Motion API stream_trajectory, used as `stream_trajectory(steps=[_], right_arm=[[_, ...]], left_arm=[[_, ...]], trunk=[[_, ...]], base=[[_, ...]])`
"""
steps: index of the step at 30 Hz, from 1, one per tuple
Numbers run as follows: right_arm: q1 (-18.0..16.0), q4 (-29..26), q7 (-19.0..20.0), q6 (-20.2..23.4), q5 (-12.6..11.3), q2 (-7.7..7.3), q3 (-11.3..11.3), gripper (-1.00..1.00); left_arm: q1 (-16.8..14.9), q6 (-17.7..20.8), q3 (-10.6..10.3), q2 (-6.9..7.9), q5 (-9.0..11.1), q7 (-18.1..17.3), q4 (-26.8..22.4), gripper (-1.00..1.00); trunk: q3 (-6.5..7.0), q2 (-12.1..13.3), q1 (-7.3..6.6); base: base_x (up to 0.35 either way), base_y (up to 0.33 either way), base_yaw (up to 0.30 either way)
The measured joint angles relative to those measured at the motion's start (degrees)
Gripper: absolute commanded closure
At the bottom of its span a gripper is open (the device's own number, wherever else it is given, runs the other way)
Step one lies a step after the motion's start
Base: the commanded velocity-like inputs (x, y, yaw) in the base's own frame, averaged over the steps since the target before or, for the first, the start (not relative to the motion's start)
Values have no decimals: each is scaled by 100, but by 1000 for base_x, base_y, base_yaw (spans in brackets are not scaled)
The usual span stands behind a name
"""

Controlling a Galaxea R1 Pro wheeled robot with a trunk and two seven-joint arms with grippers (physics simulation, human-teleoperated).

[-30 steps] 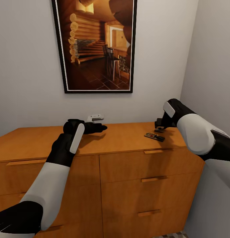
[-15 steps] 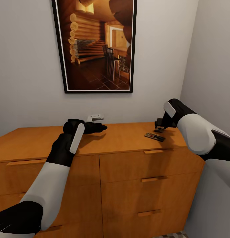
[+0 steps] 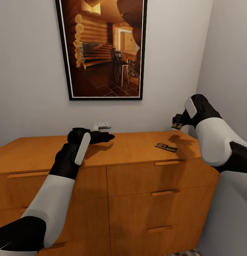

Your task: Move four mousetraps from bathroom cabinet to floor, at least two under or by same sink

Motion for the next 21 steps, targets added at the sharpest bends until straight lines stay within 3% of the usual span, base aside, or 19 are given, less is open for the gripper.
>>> stream_trajectory(steps=[21], right_arm=[[137, -128, 23, 0, -1, 17, 39, 100]], left_arm=[[-1, -10, 0, 1, 5, 0, 14, -100]], trunk=[[0, 0, 0]], base=[[0, 0, 0]])
